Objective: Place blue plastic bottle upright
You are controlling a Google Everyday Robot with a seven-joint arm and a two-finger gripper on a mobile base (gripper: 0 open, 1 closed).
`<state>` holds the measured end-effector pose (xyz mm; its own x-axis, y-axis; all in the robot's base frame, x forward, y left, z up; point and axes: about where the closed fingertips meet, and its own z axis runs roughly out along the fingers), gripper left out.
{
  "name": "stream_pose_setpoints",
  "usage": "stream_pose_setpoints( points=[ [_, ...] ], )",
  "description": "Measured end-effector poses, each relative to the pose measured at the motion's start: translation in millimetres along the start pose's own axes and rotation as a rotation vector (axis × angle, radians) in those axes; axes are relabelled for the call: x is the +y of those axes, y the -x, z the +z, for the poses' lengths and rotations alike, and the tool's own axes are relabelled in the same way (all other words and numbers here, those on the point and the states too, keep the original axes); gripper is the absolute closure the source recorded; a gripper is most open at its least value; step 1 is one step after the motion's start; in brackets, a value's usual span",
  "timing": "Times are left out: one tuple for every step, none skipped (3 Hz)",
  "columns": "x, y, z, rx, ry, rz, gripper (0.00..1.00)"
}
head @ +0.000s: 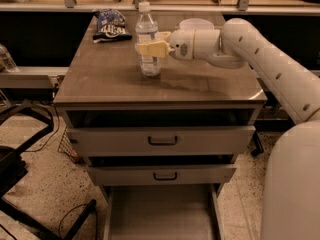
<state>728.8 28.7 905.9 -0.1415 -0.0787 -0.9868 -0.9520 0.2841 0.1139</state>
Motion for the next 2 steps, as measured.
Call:
stream_pose_setpoints(
  points=[
    [0.6, 0.7, 1.0, 0.000, 0.002, 0.000, 0.98],
    [1.8, 0.8, 3.7, 0.000, 0.006, 0.000, 0.77]
  ],
)
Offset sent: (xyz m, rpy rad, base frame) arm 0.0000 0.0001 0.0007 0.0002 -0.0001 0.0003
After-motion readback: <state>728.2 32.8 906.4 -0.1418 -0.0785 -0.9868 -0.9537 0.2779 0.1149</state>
